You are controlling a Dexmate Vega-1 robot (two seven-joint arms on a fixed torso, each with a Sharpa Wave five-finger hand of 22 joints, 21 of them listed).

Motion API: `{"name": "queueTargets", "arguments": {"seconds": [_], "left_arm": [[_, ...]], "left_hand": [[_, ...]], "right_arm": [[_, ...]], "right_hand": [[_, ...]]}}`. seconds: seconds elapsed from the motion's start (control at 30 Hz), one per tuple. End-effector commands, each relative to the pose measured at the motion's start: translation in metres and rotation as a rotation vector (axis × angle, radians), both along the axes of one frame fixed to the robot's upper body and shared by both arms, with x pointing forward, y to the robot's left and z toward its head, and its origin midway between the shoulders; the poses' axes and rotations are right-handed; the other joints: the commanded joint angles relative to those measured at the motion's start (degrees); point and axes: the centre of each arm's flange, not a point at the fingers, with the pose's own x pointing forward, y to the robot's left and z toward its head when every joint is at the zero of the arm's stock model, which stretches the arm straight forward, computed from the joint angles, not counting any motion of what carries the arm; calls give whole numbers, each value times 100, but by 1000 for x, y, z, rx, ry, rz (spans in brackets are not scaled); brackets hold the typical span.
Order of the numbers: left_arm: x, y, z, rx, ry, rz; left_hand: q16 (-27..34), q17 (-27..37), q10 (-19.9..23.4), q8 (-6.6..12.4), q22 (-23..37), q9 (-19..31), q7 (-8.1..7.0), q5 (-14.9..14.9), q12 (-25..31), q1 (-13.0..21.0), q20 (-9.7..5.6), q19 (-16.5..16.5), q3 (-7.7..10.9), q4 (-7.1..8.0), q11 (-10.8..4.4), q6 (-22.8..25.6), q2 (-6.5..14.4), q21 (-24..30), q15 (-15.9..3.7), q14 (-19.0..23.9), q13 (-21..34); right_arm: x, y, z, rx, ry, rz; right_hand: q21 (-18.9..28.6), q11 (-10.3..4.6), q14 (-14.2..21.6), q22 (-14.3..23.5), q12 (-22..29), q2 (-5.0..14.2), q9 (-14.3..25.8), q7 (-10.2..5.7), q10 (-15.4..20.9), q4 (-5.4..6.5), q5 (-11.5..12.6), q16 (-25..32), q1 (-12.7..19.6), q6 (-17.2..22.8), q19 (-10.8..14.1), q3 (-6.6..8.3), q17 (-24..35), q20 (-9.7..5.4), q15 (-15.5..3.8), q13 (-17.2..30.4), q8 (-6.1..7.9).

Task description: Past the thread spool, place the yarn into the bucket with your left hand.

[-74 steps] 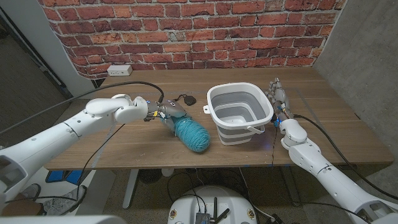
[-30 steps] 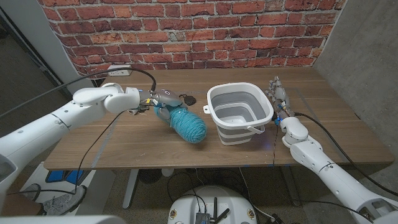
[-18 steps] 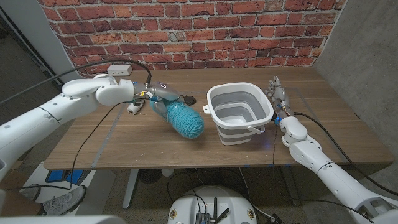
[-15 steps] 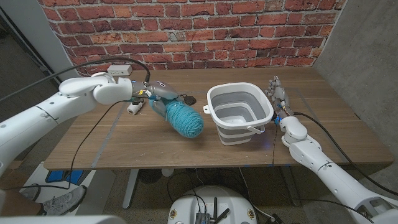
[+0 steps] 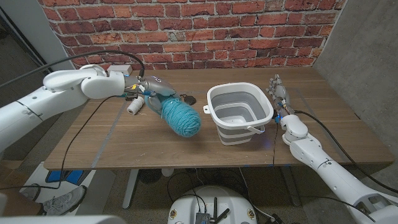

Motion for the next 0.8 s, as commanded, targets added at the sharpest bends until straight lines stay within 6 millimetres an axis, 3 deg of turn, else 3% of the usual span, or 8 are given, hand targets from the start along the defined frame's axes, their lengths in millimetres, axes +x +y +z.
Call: {"name": "queueTargets", "arguments": {"seconds": [0.03,0.47,0.8], "left_arm": [[-28,-4,29,42,-56,-17],[-48,-14,62,91,-125,-35],[-48,-27,94,87,-160,-70]], "left_hand": [[5,24,104,41,14,32,-18,22,10,285,-852,4,-4,16,-8,95,723,58,-1025,80,18],[-2,40,183,56,11,35,-7,21,0,264,-854,19,-13,2,-6,167,742,91,-1024,149,35],[-24,46,242,60,10,39,-1,21,-11,240,-853,28,-12,-3,-7,207,763,116,-1024,184,49]], "right_arm": [[4,-5,5,-4,-8,-1],[7,-5,5,-6,-4,1],[6,-4,5,-8,-2,8]], "right_hand": [[26,-7,-25,14,55,311,19,11,5,4,15,45,-34,16,20,62,-7,-4,12,12,23],[25,-11,-34,14,51,308,19,18,-5,2,15,44,-39,16,21,74,-15,-5,9,12,23],[24,-9,-34,14,57,306,18,25,6,1,14,46,-43,17,20,84,-22,-10,8,12,24]]}}
